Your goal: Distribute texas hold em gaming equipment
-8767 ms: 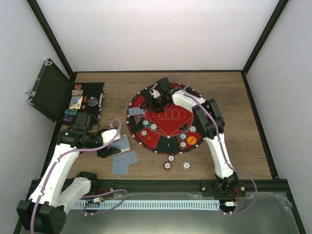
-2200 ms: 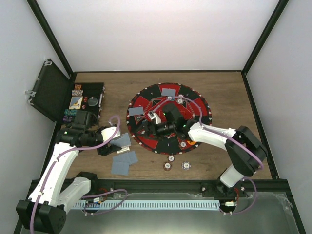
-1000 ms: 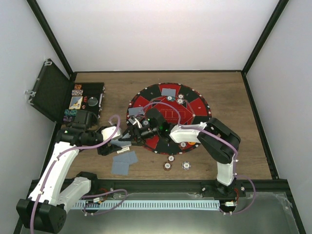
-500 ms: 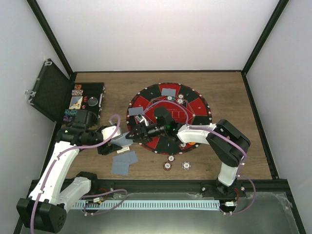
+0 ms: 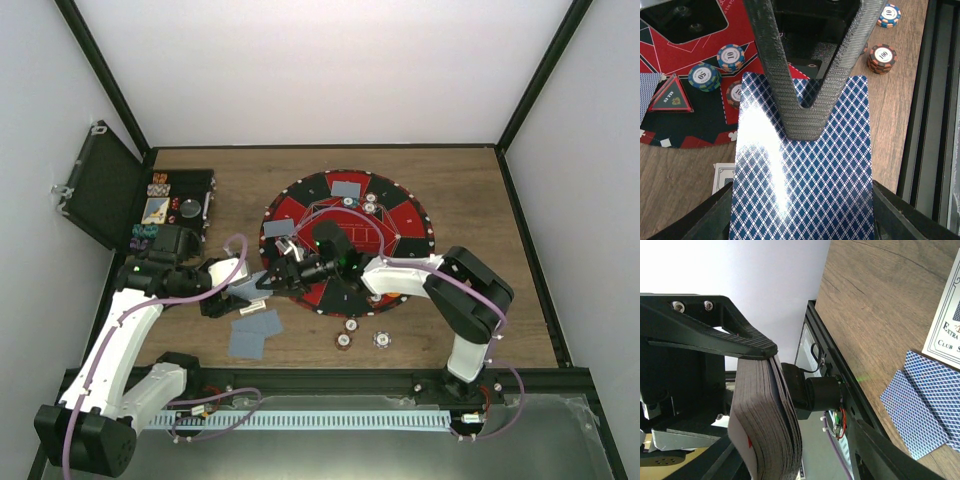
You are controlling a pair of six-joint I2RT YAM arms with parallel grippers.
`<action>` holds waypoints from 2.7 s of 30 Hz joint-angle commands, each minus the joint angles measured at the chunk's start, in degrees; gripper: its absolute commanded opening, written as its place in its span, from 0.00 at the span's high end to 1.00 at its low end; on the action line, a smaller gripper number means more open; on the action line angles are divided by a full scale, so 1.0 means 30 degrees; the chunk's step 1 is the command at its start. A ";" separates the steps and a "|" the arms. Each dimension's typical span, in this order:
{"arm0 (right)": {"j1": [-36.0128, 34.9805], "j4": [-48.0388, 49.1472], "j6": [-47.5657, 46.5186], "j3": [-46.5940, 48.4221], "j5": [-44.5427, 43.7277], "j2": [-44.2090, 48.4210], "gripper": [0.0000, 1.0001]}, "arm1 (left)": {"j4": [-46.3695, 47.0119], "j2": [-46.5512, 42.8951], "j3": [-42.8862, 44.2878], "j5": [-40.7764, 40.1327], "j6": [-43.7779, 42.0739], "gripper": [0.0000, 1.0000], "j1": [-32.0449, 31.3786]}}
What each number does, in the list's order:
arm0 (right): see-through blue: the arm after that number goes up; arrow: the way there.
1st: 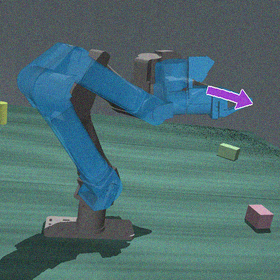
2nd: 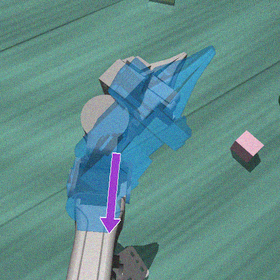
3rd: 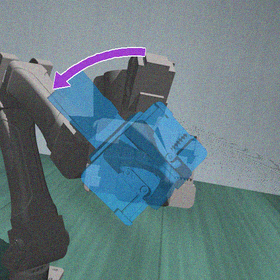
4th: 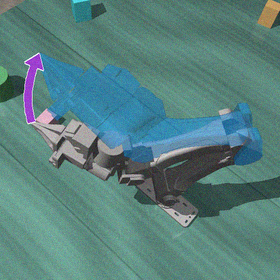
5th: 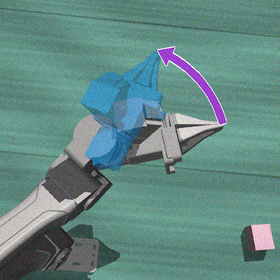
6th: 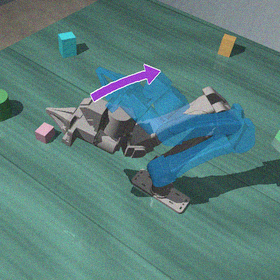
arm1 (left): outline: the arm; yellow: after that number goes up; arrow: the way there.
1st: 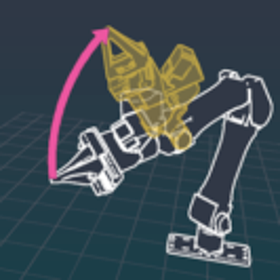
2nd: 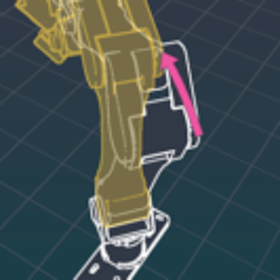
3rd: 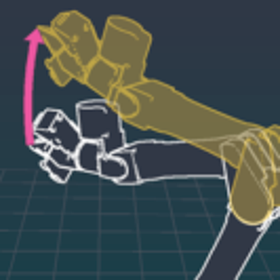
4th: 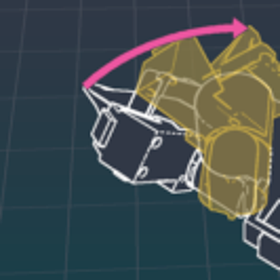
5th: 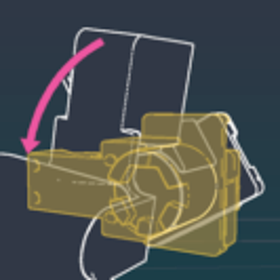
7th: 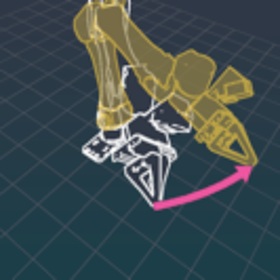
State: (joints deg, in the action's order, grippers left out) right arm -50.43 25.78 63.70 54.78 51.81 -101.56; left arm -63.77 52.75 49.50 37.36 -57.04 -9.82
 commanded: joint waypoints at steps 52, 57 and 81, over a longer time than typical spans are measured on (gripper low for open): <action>1.4188 -1.1516 -0.7765 -0.8337 -0.2637 0.9994 0.99 | -0.0094 0.0155 0.0542 0.0289 -0.0485 0.96 0.0038; 1.4381 -1.2908 -0.8299 -0.8213 -0.4438 1.0105 0.99 | -0.0072 0.0133 0.0543 0.0345 -0.0531 0.96 0.0023; 1.4545 -1.8692 -0.7047 -0.5724 -1.0824 1.2943 0.26 | -0.0189 0.0199 0.0443 0.0383 -0.0795 0.96 0.0030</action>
State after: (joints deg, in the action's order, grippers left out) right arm -7.22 -26.50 41.78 33.54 22.06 -66.13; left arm -64.40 53.30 49.52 36.47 -57.89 -9.82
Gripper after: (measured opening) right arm 0.699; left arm 0.627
